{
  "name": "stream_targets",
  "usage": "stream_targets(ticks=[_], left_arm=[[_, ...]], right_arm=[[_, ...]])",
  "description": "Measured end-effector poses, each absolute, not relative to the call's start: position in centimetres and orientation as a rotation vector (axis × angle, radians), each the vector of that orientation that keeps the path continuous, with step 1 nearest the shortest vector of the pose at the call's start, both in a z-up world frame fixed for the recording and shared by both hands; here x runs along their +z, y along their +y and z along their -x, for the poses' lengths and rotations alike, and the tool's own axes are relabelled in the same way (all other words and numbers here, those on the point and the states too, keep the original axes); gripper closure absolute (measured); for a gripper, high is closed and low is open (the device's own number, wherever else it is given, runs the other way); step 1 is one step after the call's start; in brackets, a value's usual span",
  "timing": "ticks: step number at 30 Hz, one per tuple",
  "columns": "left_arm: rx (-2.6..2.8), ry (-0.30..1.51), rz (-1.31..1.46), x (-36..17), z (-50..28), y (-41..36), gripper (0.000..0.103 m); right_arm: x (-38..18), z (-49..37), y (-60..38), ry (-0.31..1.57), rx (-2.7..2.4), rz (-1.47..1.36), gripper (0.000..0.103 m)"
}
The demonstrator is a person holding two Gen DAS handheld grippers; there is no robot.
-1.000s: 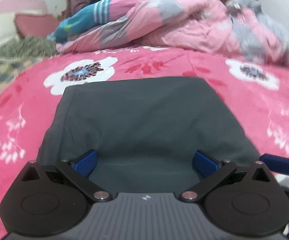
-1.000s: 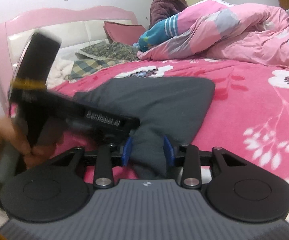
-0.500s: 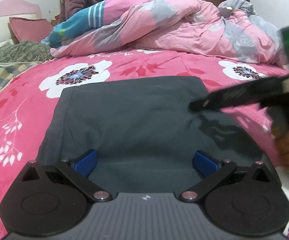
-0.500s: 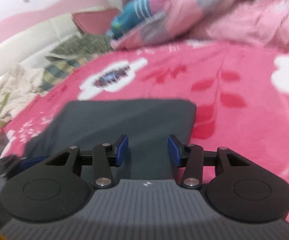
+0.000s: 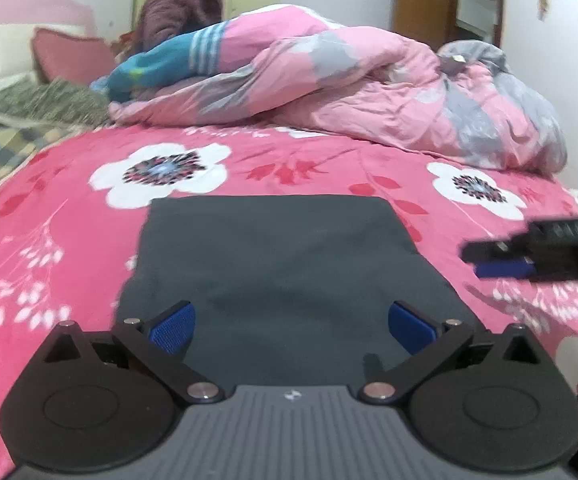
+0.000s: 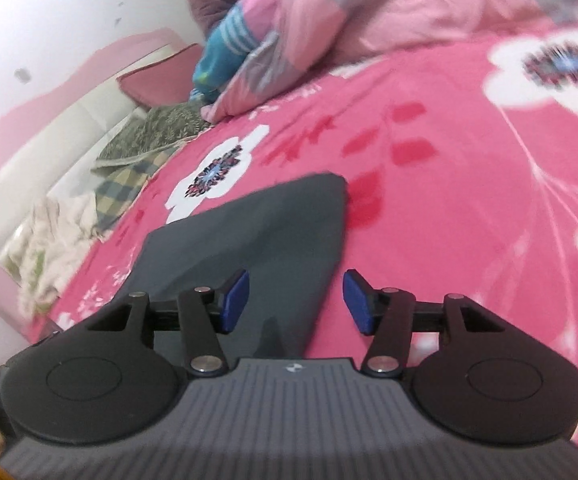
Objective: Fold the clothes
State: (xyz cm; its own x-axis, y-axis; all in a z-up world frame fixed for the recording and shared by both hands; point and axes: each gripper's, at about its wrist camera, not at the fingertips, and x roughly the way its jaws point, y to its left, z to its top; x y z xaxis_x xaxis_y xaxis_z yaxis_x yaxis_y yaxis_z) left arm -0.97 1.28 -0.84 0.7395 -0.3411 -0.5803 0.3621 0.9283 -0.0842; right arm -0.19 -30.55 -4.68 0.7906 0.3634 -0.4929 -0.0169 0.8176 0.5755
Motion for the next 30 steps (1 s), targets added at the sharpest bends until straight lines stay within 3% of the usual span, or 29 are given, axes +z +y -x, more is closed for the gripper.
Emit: stream_targets(ticks=[7,15,22,25,30], left_arm=[[-0.305,0.614,0.200,0.1,0.4,7.8,0.000],[-0.404,0.841,0.514,-3.3,-6.6,12.2,0.003],[-0.533,0.889,0.558,-5.0,-10.2,12.3,0.002],[-0.575,0.890,0.559,-5.4,-10.9,12.1,0.003],[-0.612,0.880,0.565,-5.7,-11.7,11.9,0.008]], right_arm=[[-6.7,2.0,-33.2,0.697,0.262,-0.772,0.051],[-8.3,0.0,-33.4,0.769,0.357,-0.904,0.051],[-9.2,-3.6,-32.5,0.846,0.450,-0.965,0.054],[-9.7,-5.1,-32.2,0.868,0.471,-0.992,0.059],[-10.3,-7.4,-31.7,0.897,0.496,-1.020,0.077]])
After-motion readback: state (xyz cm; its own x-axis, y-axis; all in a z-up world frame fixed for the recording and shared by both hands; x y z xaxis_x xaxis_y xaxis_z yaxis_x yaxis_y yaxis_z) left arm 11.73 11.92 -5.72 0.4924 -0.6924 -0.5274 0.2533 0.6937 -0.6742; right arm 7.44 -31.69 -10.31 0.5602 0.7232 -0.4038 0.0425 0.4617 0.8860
